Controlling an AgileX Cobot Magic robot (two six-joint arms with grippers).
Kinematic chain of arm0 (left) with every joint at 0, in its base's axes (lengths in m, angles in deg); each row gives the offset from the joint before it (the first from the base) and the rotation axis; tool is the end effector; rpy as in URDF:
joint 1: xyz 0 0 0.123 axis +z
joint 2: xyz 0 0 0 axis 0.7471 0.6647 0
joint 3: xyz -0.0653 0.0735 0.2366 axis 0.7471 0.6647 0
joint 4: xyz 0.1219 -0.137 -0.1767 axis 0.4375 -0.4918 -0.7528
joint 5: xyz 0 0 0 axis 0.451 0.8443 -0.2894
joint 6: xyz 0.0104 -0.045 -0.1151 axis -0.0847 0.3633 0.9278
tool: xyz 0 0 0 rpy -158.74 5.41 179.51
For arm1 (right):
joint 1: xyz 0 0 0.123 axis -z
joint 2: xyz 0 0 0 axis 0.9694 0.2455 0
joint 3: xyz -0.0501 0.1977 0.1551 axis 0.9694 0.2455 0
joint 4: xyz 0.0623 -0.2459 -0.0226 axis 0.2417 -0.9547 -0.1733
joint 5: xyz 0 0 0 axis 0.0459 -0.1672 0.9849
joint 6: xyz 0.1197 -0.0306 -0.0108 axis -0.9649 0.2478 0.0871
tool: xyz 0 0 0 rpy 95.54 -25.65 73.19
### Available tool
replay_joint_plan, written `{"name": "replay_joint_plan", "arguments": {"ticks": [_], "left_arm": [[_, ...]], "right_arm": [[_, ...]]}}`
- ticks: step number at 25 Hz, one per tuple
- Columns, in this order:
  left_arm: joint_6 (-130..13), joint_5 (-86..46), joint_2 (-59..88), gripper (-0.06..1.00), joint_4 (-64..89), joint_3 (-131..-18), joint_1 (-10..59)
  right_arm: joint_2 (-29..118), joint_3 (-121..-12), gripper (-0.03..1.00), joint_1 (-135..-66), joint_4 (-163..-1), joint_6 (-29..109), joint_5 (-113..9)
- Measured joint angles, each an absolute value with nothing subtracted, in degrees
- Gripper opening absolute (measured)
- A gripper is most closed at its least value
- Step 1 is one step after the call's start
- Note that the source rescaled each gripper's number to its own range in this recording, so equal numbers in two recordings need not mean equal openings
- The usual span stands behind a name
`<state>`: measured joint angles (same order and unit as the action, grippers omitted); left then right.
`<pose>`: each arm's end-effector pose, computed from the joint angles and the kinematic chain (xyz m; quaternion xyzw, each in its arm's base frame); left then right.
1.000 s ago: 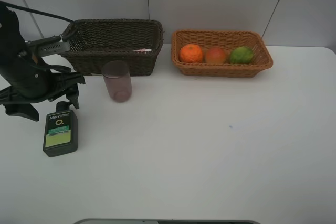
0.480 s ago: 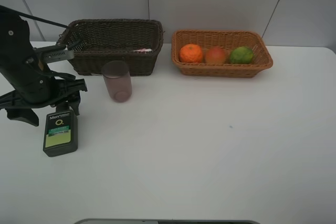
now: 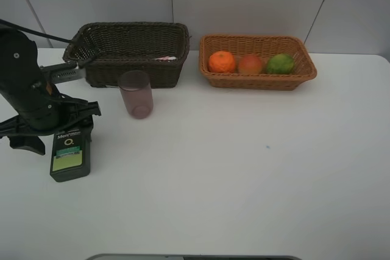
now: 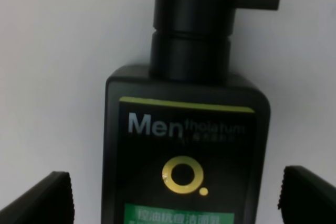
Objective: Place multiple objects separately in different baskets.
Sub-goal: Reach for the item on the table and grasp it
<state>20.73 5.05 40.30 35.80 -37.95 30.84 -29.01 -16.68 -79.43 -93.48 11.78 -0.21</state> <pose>0.2661 -0.0732 0.0613 -0.1695 0.9807 -0.0042 0.0977 0.0523 -0.0037 0.2730 0.0142 0.8432 0.0100 0.5373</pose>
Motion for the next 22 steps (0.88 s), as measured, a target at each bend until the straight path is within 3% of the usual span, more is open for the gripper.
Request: {"name": "replay_joint_plan", "arguments": {"ticks": [22], "left_arm": [[20.7,3.7,41.8,1.00,35.9,-38.0,30.8]], "right_arm": [[-29.0,-16.7,1.00,-79.4,-93.5,11.8,-0.2]]}}
